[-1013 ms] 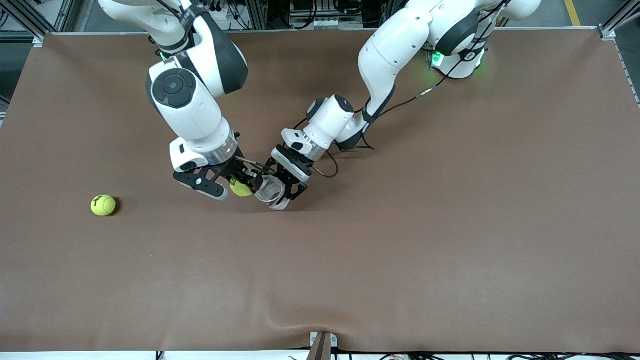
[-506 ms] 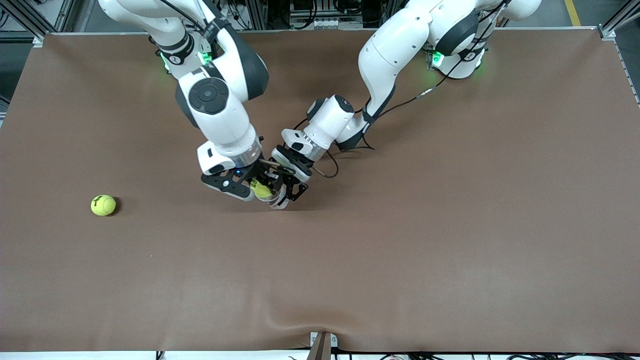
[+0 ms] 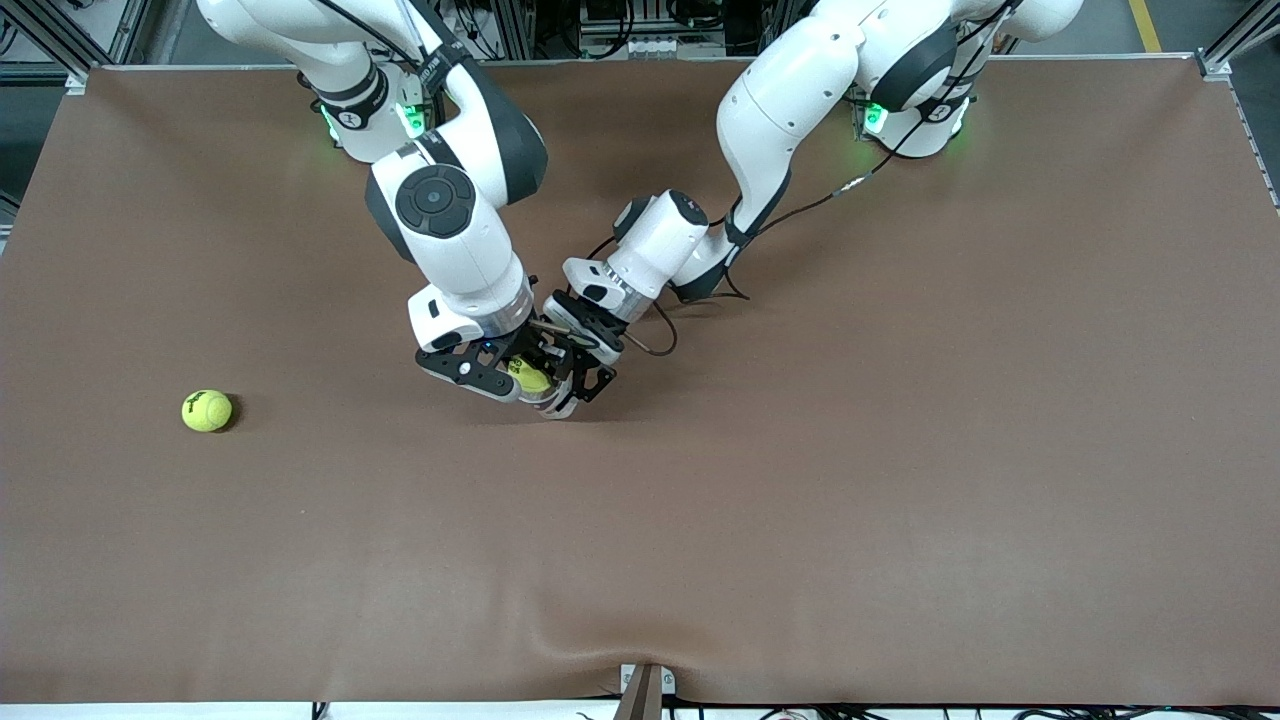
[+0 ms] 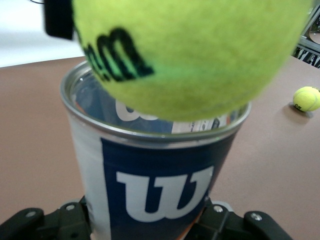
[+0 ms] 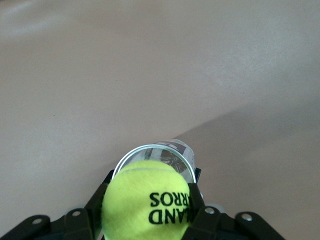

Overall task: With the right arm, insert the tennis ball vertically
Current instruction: 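Open the right gripper to drop the ball into the can, then move the right gripper to the second ball and grasp it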

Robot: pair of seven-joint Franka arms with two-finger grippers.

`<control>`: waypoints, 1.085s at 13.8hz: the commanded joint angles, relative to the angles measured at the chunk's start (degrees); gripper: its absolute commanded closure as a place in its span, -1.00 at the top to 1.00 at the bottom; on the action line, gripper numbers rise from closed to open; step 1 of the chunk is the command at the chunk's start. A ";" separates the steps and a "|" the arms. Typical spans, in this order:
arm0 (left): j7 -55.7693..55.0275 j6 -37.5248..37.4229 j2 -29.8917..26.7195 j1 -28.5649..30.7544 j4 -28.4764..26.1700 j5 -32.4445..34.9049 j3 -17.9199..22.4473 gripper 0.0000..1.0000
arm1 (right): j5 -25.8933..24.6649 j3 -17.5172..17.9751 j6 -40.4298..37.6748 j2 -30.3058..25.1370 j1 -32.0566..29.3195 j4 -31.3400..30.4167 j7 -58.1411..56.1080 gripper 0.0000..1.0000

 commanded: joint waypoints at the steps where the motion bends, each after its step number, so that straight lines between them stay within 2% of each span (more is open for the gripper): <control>1: -0.32 0.96 0.67 -0.90 0.95 -0.79 0.67 0.49 | -0.89 -0.51 -0.63 0.47 0.63 0.70 1.08 1.00; 6: -0.32 0.96 0.67 -0.90 1.04 -0.79 0.67 0.49 | -0.89 -0.60 -1.32 0.12 -0.68 0.53 -0.49 1.00; 10: -0.32 0.96 0.75 -1.17 1.04 -0.70 0.76 0.55 | -0.72 -0.69 -12.38 -4.53 -9.71 0.61 -23.83 1.00; 15: -0.32 0.96 0.67 -1.25 1.04 -0.35 1.11 0.55 | -0.72 -0.77 -19.60 -7.17 -21.75 -0.70 -44.23 1.00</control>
